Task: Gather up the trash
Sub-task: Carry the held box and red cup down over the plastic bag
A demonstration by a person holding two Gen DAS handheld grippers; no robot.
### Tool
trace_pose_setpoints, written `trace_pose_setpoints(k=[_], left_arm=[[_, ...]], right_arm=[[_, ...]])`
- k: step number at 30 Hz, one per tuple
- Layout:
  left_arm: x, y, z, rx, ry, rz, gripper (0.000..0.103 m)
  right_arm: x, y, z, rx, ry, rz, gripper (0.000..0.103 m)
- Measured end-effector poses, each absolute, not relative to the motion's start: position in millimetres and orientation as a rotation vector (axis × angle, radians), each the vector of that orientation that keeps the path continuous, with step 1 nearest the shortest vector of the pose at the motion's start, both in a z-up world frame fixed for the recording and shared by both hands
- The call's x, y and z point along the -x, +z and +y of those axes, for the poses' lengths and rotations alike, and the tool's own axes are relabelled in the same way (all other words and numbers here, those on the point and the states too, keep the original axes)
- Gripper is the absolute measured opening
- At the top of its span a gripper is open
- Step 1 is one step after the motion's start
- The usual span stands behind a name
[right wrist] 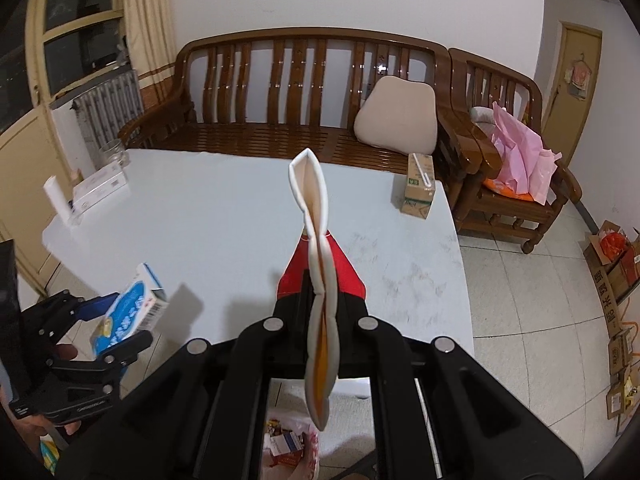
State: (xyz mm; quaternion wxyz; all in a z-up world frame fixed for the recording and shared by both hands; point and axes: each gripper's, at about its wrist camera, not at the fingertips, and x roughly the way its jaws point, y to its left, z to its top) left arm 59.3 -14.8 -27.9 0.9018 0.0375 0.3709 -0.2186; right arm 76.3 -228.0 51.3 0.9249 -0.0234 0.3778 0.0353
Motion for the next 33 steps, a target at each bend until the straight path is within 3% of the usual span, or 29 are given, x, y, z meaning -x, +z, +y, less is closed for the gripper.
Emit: trace_pose_setpoints(k=[12,33], left_arm=[[-14,-77,-30,-0.079,-0.359,0.839,0.06],[24,-180,-56,-0.106,-0.274,1.004,0.06]], right_arm=[[2,18,-205,0.069,0.1,0.804,0.007],[57,-104,-196,-0.003,0.073,0.995,0.007]])
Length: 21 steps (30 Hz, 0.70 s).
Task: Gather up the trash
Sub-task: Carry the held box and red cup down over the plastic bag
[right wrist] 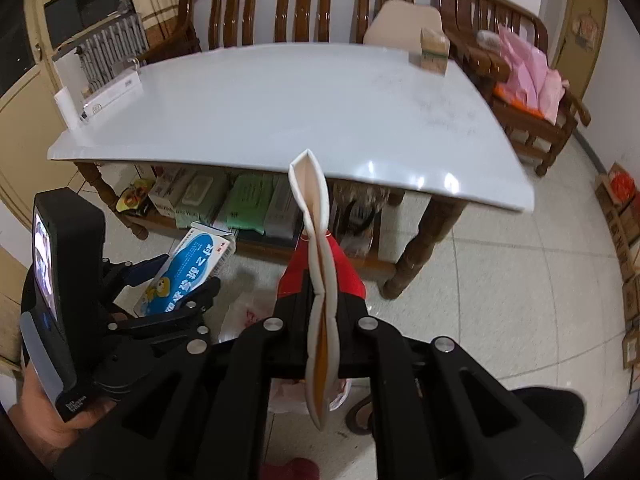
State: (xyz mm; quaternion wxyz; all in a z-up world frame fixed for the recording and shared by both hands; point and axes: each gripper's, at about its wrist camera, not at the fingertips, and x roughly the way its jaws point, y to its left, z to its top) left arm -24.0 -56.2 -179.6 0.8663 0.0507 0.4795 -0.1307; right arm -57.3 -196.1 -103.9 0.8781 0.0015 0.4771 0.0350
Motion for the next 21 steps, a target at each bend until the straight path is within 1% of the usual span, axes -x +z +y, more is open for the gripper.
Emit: trace_pose_setpoints(k=[6,13,21], left_arm=[[34,-214,-66,-0.109,-0.274,1.059,0.06],[40,-273,-76,-0.103,-0.264,1.16,0.06],[41,-325,-77,-0.085,-0.237,1.274,0.06]], right_arm=[[59,-137,-193,-0.024,0.062,1.046,0.007],[51,-178,-198,-0.046,0.029,1.108,0.007],[36,-239,-201,-0.108,0.031,1.224,0.007]])
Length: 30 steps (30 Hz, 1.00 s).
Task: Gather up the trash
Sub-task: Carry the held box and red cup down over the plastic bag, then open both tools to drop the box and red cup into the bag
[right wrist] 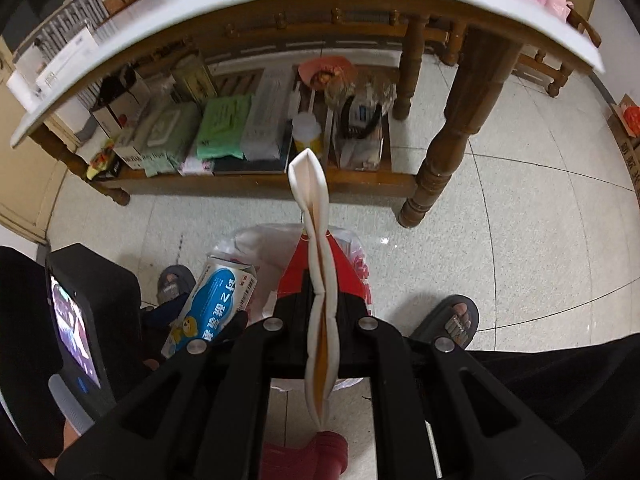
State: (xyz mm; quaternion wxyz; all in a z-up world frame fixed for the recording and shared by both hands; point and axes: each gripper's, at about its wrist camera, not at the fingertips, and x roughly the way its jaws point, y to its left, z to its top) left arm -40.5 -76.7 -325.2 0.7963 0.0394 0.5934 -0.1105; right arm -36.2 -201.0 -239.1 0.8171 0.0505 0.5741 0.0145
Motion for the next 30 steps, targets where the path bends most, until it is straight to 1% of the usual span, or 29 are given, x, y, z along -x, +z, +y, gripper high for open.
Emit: trace_pose_setpoints(k=[13,30], left_arm=[[36,-370,-72,-0.044,-0.199,1.324,0.06],[37,-406,-67,-0.06,-0.165,1.373,0.06]], right_arm=[[22,-321,-199,-0.153,0.032,1.331,0.007],[5,-378,-185,-0.143,0.067,1.432,0.008]])
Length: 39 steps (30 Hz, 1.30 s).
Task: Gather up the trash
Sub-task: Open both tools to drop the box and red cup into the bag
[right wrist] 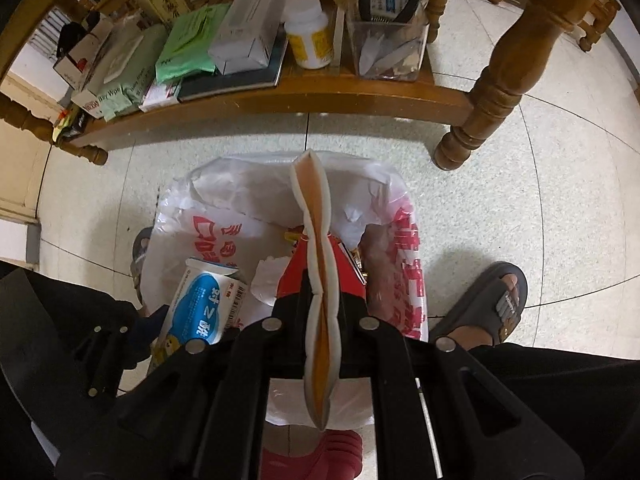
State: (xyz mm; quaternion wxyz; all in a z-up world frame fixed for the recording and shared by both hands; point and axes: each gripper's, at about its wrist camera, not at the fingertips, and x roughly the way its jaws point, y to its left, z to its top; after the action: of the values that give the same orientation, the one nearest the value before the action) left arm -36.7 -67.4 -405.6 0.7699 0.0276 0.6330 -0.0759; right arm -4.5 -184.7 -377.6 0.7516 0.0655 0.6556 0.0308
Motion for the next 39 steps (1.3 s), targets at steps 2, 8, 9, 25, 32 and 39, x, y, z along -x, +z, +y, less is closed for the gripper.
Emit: trace_pose_setpoints(k=[2,8,9,25,32,39], left_arm=[[35,-406,-68,-0.043,-0.173,1.375,0.06],[37,-406,-72,-0.056,-0.191,1.367,0.061],[37,-406,-72,-0.057,-0.188,1.367,0.061],[34,-398,-66,-0.029,-0.171,1.343,0.096],[33,-392,-64,-0.014,-0.165,1.323,0.096],[31,-385,-61,0.017,-0.162,1.313,0.096]], right_arm=[[3,-381,-183,-0.136,0.066,1.438,0.008],[1,-387,-182,-0.127,0.062,1.45,0.009],[1,-387,-182,-0.125,0.059,1.452,0.02],[0,-380,-183,-0.137,0.026,1.417,0.076],[1,-374,-186,-0.159,0.016,1.406,0.076],[2,-358,-187,-0.161,0.017,1.384,0.076]])
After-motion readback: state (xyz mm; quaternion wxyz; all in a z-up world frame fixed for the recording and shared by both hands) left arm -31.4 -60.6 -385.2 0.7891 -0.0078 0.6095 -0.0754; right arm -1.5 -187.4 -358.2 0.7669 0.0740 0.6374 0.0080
